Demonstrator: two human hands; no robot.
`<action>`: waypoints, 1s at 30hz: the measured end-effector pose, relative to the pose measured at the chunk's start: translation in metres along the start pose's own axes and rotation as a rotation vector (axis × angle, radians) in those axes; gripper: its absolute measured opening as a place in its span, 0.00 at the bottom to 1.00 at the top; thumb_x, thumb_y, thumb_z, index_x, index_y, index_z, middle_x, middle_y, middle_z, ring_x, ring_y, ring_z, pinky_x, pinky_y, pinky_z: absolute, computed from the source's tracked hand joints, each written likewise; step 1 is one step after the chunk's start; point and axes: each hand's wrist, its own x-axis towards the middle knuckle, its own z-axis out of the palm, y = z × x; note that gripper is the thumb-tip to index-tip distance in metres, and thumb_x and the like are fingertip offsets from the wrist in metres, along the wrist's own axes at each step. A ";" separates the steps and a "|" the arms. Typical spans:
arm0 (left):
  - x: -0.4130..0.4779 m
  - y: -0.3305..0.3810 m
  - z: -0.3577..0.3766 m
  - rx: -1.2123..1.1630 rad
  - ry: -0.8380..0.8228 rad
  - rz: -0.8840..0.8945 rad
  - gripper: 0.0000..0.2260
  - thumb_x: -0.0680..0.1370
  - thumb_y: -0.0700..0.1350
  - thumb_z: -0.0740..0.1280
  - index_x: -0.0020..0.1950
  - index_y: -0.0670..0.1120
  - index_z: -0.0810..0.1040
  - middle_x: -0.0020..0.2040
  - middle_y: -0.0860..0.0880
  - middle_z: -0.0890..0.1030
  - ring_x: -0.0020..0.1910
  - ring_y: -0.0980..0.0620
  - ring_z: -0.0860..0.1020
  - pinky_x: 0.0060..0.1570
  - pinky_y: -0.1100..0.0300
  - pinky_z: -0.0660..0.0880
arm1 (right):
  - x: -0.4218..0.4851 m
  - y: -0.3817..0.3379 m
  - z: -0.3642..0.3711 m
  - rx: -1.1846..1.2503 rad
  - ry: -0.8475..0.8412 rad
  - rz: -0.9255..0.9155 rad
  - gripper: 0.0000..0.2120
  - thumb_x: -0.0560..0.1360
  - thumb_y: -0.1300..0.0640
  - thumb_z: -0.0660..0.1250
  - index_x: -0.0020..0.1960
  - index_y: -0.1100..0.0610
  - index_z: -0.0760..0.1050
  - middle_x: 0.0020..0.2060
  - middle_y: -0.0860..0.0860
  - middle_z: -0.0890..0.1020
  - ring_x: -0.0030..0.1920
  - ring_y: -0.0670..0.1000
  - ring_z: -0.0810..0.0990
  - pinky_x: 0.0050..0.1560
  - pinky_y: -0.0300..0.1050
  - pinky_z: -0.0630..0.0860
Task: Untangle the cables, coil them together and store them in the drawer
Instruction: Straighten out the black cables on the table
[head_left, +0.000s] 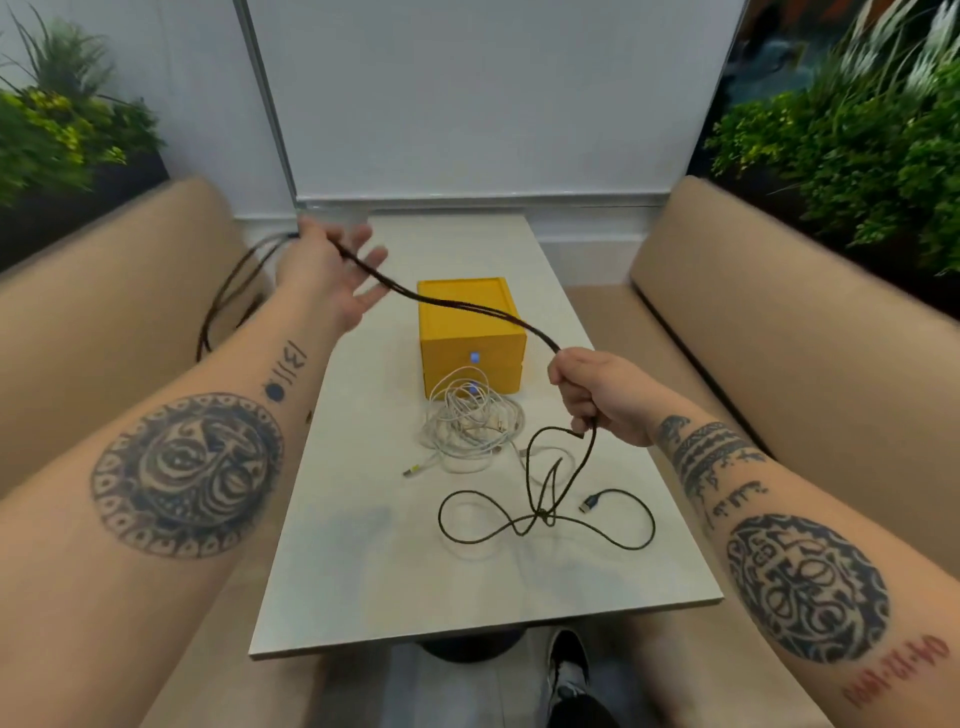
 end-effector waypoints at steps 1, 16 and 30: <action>-0.001 -0.011 -0.007 0.039 0.015 -0.042 0.20 0.84 0.61 0.51 0.55 0.49 0.73 0.54 0.51 0.85 0.47 0.47 0.85 0.52 0.40 0.80 | 0.000 -0.006 0.001 0.041 0.028 -0.002 0.13 0.85 0.54 0.55 0.44 0.54 0.71 0.28 0.47 0.62 0.30 0.48 0.57 0.33 0.45 0.64; -0.097 -0.091 0.025 0.608 -0.800 -0.104 0.18 0.82 0.56 0.64 0.71 0.55 0.71 0.65 0.50 0.79 0.54 0.44 0.83 0.52 0.47 0.80 | 0.019 -0.101 0.045 0.125 0.135 -0.204 0.13 0.83 0.56 0.56 0.49 0.55 0.79 0.31 0.48 0.67 0.31 0.48 0.64 0.34 0.43 0.67; -0.056 -0.091 -0.080 1.018 -0.370 -0.007 0.19 0.82 0.57 0.65 0.39 0.44 0.75 0.28 0.49 0.65 0.26 0.51 0.62 0.34 0.58 0.67 | 0.013 -0.137 -0.033 0.337 0.788 -0.269 0.14 0.81 0.55 0.52 0.47 0.48 0.77 0.39 0.47 0.71 0.37 0.48 0.69 0.35 0.44 0.68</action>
